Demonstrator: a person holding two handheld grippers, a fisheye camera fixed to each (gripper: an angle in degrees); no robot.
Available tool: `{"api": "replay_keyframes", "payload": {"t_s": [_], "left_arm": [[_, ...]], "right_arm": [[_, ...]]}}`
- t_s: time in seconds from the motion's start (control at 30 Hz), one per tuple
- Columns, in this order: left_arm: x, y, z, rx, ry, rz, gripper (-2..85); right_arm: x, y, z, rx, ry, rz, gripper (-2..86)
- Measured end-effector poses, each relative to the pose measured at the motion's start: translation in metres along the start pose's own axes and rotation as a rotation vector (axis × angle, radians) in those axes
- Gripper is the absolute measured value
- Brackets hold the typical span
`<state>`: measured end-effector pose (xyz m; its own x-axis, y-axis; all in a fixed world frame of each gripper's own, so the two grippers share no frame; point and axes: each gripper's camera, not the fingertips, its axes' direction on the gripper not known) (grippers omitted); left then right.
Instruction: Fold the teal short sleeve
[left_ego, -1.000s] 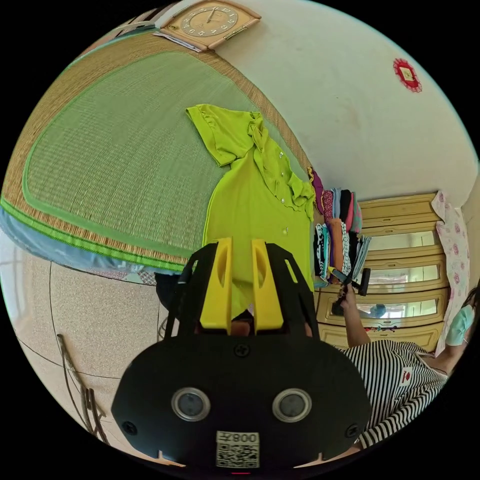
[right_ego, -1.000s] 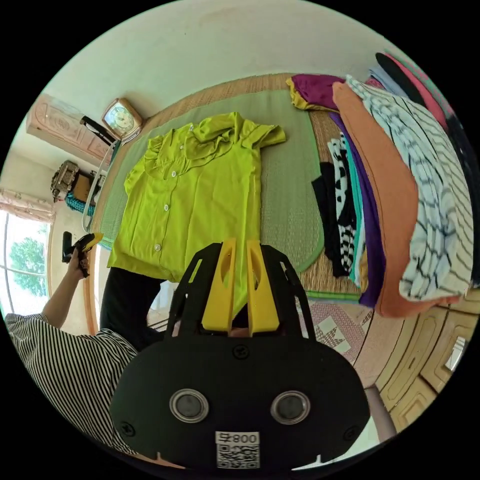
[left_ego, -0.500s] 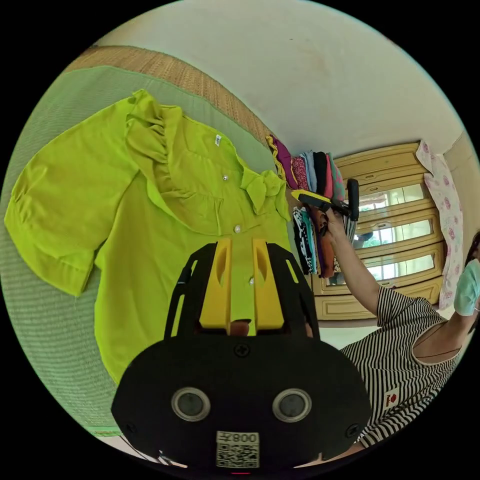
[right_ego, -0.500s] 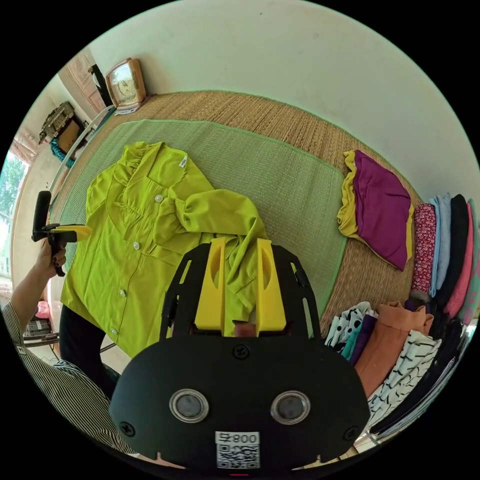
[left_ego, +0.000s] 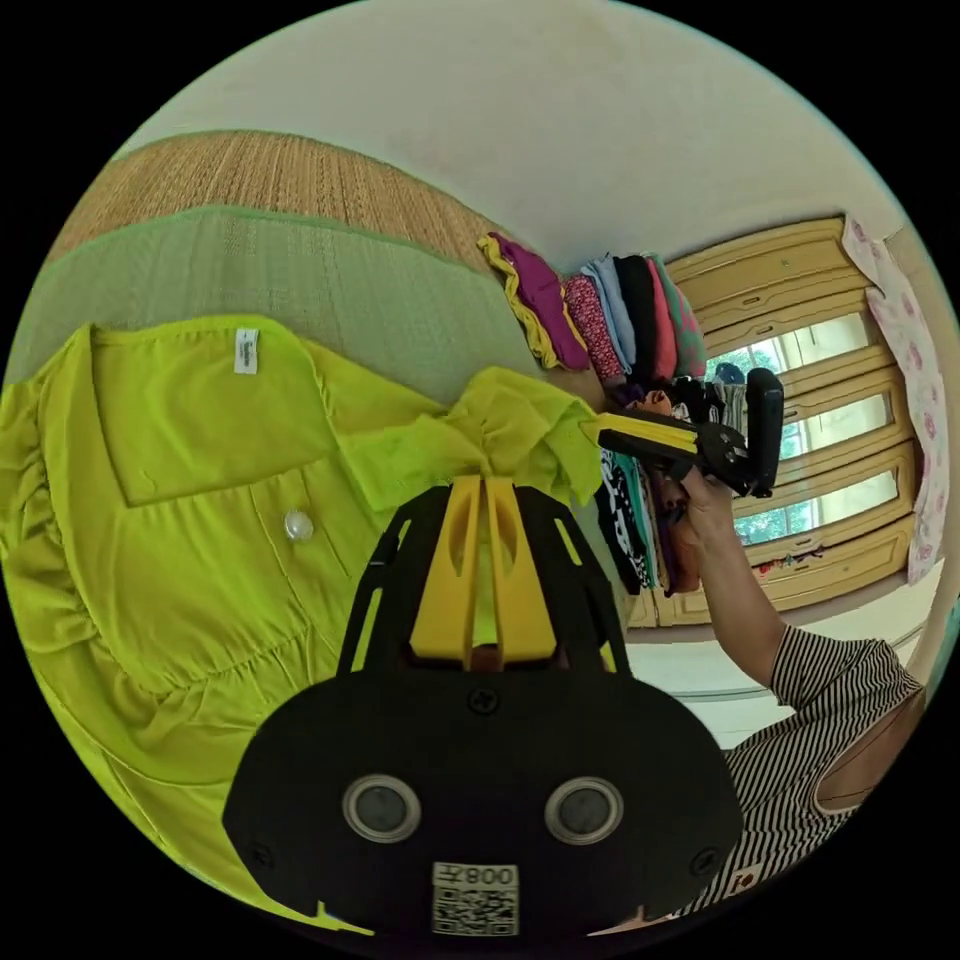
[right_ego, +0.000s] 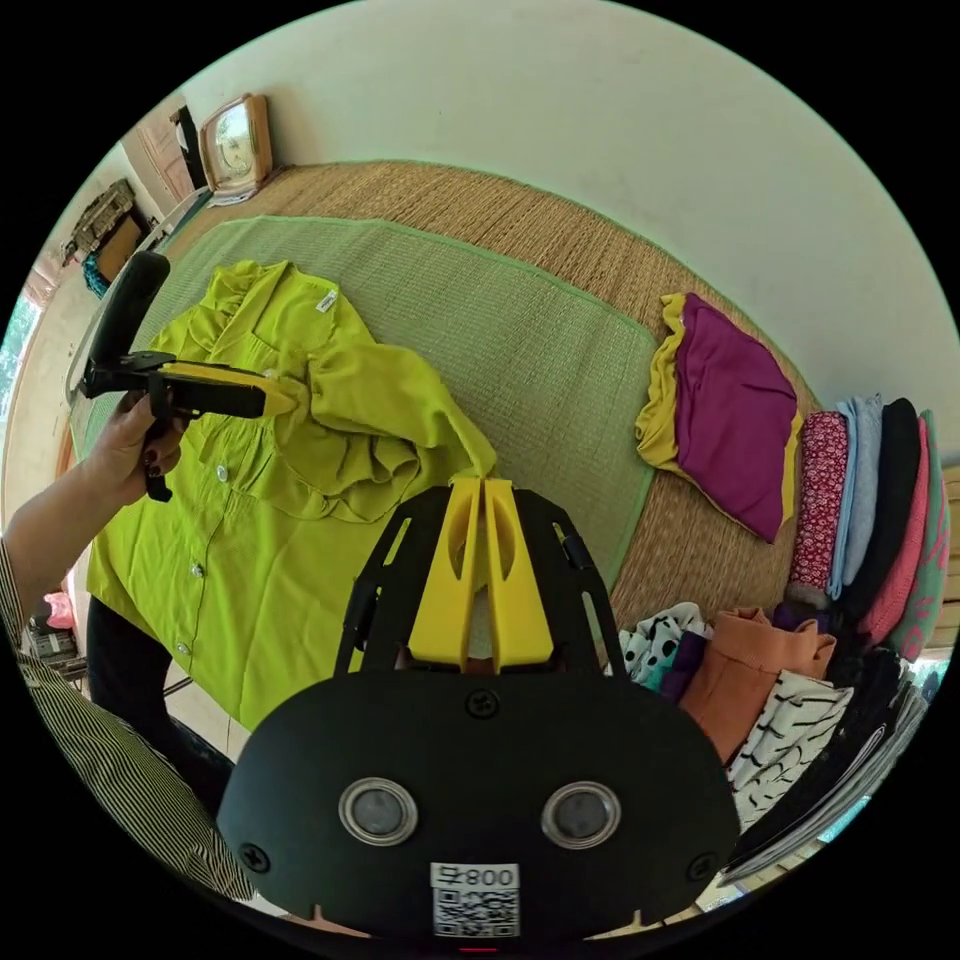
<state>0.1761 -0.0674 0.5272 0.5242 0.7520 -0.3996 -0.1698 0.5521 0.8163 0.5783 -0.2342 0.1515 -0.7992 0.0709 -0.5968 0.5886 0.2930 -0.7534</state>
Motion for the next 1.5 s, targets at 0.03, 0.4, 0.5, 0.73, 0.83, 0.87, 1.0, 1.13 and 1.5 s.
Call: {"api": "replay_keyframes", "payload": {"t_s": [0.03, 0.4, 0.5, 0.73, 0.83, 0.87, 1.0, 1.13, 1.5], "left_arm": [[0.008, -0.011, -0.007, 0.049, -0.012, 0.031, 1.5], [0.027, -0.152, 0.025, 0.076, -0.046, 0.126, 6.3], [0.016, -0.129, 0.024, 0.083, -0.050, 0.157, 6.6], [-0.050, 0.017, -0.044, 0.124, -0.109, 0.041, 7.2], [-0.073, 0.083, -0.087, 0.166, -0.265, -0.094, 7.5], [-0.079, 0.104, -0.102, 0.183, -0.323, -0.141, 7.6], [-0.098, 0.138, -0.137, 0.215, -0.471, -0.264, 8.0], [-0.126, 0.138, -0.153, 0.227, -0.591, -0.376, 7.8], [-0.139, 0.108, -0.144, 0.151, -0.691, -0.398, 0.8]], "right_arm": [[0.005, -0.001, -0.007, 0.010, -0.001, 0.006, -0.2], [0.113, -0.026, -0.034, -0.059, -0.039, 0.228, 4.4], [0.111, -0.029, -0.025, -0.046, -0.089, 0.224, 5.7], [0.072, -0.010, 0.011, -0.123, -0.090, 0.177, 6.5], [0.057, -0.008, 0.028, -0.154, -0.023, 0.163, 6.5], [0.053, -0.011, 0.032, -0.160, -0.025, 0.161, 6.5], [0.044, -0.021, 0.044, -0.175, 0.024, 0.158, 6.2], [0.043, -0.026, 0.045, -0.172, 0.039, 0.185, 5.6], [0.033, -0.032, 0.047, -0.209, 0.126, 0.165, 0.1]]}}
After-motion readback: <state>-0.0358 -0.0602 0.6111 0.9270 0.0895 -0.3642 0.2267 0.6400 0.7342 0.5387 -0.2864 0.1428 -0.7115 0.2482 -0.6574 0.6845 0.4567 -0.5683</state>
